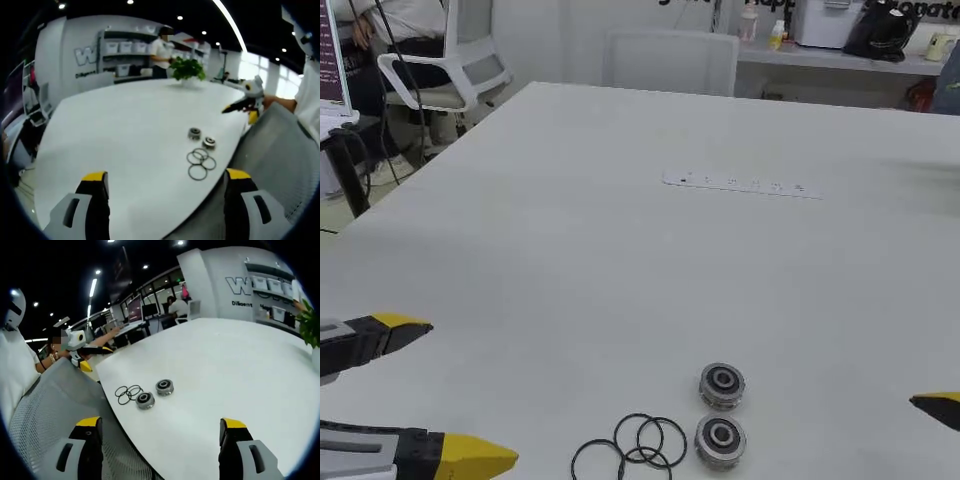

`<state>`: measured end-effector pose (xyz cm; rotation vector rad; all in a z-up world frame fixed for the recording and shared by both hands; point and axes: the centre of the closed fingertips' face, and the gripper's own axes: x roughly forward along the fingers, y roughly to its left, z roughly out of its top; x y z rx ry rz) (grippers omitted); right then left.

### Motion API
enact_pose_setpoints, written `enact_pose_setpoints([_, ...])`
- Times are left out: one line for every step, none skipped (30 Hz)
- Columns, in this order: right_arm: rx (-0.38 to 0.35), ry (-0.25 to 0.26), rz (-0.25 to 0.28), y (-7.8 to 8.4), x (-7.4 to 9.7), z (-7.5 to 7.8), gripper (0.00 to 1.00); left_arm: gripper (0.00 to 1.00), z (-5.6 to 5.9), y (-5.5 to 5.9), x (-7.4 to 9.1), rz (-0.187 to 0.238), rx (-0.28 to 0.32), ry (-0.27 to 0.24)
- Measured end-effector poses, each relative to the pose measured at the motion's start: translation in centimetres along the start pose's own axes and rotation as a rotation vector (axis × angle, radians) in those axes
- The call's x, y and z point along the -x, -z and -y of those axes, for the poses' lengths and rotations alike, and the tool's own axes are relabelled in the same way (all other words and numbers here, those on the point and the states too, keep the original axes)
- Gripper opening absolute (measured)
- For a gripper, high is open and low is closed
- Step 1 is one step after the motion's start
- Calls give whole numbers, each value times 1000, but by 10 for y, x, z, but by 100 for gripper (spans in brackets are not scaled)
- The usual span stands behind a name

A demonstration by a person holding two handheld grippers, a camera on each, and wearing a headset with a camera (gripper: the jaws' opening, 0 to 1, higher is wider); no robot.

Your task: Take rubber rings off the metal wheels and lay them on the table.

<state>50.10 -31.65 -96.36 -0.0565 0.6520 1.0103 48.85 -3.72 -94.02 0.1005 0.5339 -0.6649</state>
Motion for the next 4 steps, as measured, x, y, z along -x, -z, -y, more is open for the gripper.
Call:
enact_pose_setpoints([0,1,-7,2,0,0,97,97,1,0,0,-2,-1,1])
enact_pose_setpoints([0,1,-13,4,0,-1,97,97,2,0,0,-2,-2,3])
enact_pose_setpoints([0,-1,-16,6,0,-1,97,96,3,0,0,-2,-3,3])
enact_pose_setpoints([-1,-2,-20,7,0,-2,97,96,3,0,0,-1,-4,4])
